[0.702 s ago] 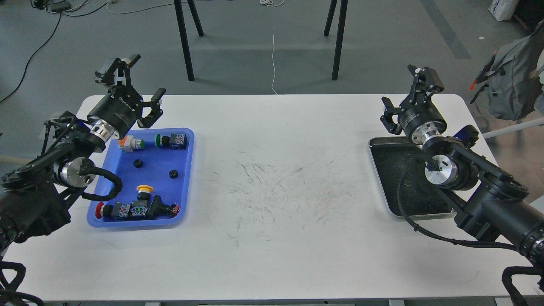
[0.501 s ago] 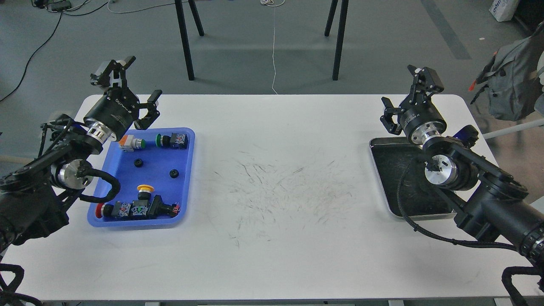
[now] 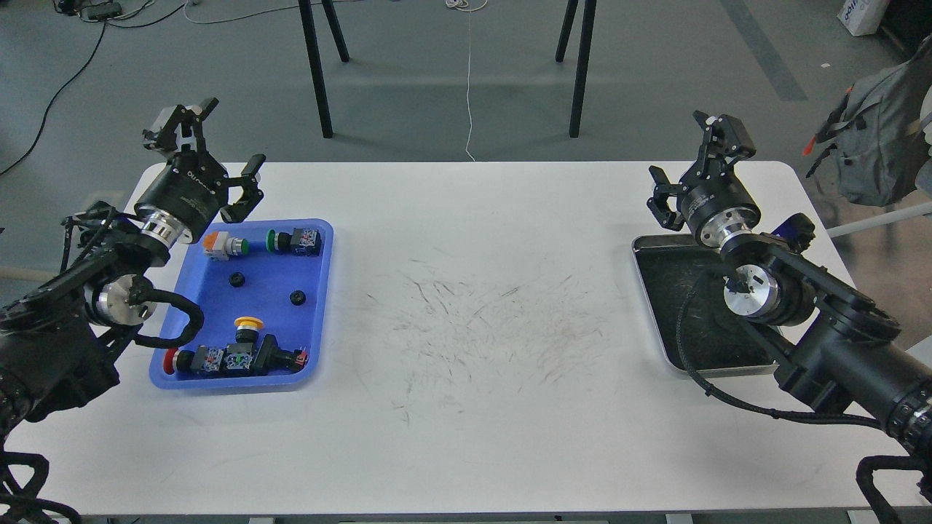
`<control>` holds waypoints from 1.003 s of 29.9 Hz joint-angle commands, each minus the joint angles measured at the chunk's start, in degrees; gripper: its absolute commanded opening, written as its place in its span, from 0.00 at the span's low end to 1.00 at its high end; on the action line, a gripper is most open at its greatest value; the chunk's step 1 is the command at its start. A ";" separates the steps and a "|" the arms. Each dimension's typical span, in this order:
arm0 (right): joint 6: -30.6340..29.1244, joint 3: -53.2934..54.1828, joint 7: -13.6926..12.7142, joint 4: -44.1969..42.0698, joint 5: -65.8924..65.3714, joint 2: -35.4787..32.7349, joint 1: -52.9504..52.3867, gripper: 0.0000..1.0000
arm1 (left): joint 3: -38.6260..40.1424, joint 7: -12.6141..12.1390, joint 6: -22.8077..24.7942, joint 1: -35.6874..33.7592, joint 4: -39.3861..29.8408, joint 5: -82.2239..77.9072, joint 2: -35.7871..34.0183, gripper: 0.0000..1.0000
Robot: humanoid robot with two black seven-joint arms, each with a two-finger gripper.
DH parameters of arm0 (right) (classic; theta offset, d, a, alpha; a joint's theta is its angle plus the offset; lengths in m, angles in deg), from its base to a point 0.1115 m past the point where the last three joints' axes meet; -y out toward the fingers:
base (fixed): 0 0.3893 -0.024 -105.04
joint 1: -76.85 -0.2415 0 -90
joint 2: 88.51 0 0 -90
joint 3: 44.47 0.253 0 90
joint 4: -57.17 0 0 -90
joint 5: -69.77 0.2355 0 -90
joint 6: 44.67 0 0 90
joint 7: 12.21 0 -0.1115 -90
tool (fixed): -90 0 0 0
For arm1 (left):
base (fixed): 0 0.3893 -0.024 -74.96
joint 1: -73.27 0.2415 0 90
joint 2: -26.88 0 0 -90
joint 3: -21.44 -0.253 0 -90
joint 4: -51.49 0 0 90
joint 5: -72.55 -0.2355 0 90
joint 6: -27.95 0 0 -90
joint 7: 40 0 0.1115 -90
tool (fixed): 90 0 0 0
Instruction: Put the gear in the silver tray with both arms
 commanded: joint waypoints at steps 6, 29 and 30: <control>0.14 0.00 -0.10 0.01 0.09 -0.19 -0.01 1.00 | -0.67 0.00 0.00 0.05 -0.24 -0.82 0.59 1.00; -0.30 1.85 0.95 -0.25 0.18 -0.45 0.69 1.00 | -10.95 0.00 0.00 -4.87 -4.29 -2.14 0.24 1.00; -0.30 1.85 0.95 -0.25 0.18 -0.45 0.87 1.00 | -10.87 0.00 0.00 -4.96 -4.73 -2.14 0.06 1.00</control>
